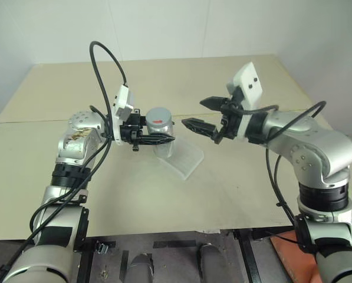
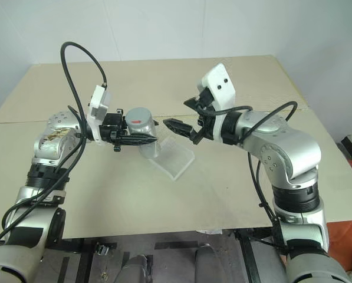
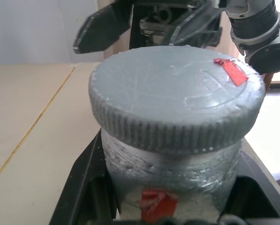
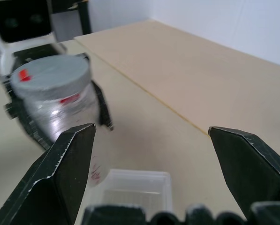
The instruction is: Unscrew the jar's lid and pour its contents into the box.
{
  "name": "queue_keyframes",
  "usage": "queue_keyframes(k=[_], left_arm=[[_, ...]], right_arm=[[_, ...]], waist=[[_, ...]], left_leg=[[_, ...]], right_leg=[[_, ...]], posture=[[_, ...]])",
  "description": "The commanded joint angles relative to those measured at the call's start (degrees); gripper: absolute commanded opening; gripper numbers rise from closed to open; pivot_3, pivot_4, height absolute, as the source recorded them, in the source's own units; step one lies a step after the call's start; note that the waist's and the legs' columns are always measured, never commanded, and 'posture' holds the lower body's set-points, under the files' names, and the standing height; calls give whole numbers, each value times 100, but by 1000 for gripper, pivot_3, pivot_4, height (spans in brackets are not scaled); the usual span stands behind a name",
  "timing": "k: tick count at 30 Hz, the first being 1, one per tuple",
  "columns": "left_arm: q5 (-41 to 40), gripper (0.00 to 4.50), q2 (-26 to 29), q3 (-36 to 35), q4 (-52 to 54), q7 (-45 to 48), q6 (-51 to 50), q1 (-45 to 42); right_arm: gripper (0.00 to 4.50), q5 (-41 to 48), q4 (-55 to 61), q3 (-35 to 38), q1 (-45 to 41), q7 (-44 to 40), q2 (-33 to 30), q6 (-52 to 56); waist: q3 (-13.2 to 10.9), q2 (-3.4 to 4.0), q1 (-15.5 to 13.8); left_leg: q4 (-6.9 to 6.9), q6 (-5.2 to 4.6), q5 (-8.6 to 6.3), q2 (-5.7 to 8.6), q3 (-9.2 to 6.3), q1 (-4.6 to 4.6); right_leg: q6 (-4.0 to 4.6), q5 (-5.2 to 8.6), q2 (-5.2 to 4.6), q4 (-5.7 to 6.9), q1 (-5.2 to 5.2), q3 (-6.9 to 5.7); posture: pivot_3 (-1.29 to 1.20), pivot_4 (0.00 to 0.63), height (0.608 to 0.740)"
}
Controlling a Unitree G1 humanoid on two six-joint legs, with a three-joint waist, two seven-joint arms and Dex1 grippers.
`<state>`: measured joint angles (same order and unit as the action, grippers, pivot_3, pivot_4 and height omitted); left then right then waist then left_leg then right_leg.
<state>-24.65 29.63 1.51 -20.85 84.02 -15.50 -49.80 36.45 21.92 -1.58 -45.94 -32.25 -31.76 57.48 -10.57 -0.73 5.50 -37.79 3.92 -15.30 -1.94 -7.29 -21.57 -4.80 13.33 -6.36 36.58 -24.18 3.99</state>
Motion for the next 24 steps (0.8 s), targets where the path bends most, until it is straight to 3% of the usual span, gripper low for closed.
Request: queue_keyframes(k=[1,8,24], left_arm=[[-13,2023,11,-9,105,30,92,-100],[16,2023,-52,37,44,26,141,-137],[4,2023,-12,32,124,16,152,-117]], right_arm=[[4489,260,429,183,-35,-112,-75,75],[4489,611,547,206,-383,134,240,280],[4489,195,28,-491,-905,346,905,159]], waist=[[0,0,2],[0,0,5],[0,0,9]], left_leg=[[0,0,0,0,0,0],[0,0,0,0,-1,3],[0,0,0,0,-1,3]], right_leg=[[0,0,0,1,-1,0],[0,0,1,3,0,0],[0,0,1,4,-1,0]], posture=[[0,150,740],[0,150,740],[0,150,740]])
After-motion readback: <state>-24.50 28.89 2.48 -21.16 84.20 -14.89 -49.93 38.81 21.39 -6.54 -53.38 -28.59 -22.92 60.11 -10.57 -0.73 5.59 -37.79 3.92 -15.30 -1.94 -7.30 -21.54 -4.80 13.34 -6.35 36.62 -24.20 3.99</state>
